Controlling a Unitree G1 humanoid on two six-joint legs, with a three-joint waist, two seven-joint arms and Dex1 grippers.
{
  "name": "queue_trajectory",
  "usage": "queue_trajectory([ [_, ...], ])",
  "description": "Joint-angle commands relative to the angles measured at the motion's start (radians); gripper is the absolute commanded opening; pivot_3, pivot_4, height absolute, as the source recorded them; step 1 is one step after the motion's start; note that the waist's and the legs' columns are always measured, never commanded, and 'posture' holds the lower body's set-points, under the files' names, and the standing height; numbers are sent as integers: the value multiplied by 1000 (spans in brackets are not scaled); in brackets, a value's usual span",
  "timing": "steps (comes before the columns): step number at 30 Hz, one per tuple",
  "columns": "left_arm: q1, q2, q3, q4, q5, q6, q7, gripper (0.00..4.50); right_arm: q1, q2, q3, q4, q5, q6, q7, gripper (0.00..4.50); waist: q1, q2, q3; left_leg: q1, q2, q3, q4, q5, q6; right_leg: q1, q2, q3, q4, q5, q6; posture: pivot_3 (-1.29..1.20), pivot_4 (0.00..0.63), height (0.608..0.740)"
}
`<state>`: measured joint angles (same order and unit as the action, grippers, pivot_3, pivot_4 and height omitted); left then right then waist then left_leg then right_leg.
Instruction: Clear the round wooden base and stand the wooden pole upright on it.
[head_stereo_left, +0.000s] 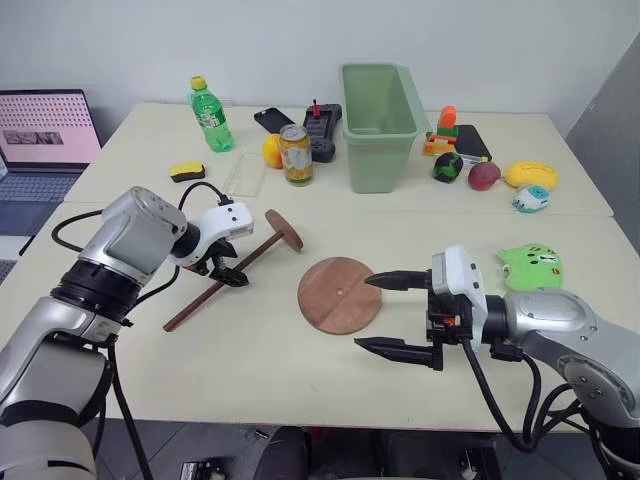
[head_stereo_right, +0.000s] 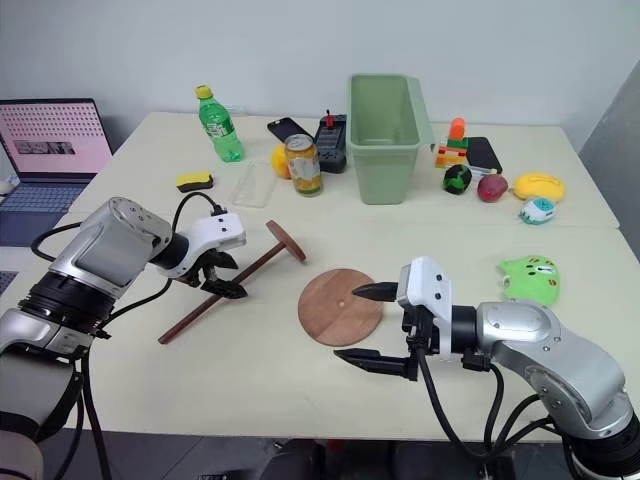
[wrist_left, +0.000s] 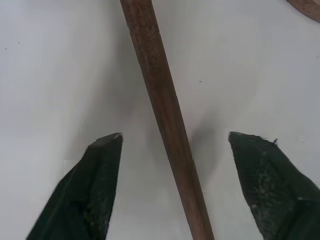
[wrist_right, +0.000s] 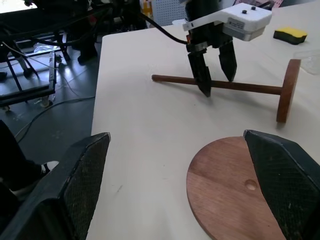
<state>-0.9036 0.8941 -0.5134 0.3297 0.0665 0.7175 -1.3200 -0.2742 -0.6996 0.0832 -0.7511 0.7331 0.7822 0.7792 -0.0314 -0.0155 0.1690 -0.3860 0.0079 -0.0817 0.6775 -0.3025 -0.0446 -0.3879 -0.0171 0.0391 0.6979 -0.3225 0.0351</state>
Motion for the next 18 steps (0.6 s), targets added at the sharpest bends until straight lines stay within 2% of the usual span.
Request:
queue_trajectory([
  [1,-3,-8,6,-2,26,-20,-11,2577,11,-7,-15,-45,26,-4,-9,4500,0,0,0,0,0,0,0,0,0,0,0,0,0,0,0,0,150,740],
  [10,11,-37,35,8,37,-21,21,573,32,-28,-25,-43,33,-6,-6,4500,0,0,0,0,0,0,0,0,0,0,0,0,0,0,0,0,150,740],
  [12,10,-41,50,6,26,-9,26,300,30,-34,-27,-37,35,-8,-3,4500,0,0,0,0,0,0,0,0,0,0,0,0,0,0,0,0,150,740],
  [14,8,-46,64,5,18,3,33,272,32,-43,-32,-30,32,-12,5,4500,0,0,0,0,0,0,0,0,0,0,0,0,0,0,0,0,150,740],
  [18,-20,-60,186,3,-38,16,92,272,27,-72,-63,-25,40,-4,11,4500,0,0,0,0,0,0,0,0,0,0,0,0,0,0,0,0,150,740],
])
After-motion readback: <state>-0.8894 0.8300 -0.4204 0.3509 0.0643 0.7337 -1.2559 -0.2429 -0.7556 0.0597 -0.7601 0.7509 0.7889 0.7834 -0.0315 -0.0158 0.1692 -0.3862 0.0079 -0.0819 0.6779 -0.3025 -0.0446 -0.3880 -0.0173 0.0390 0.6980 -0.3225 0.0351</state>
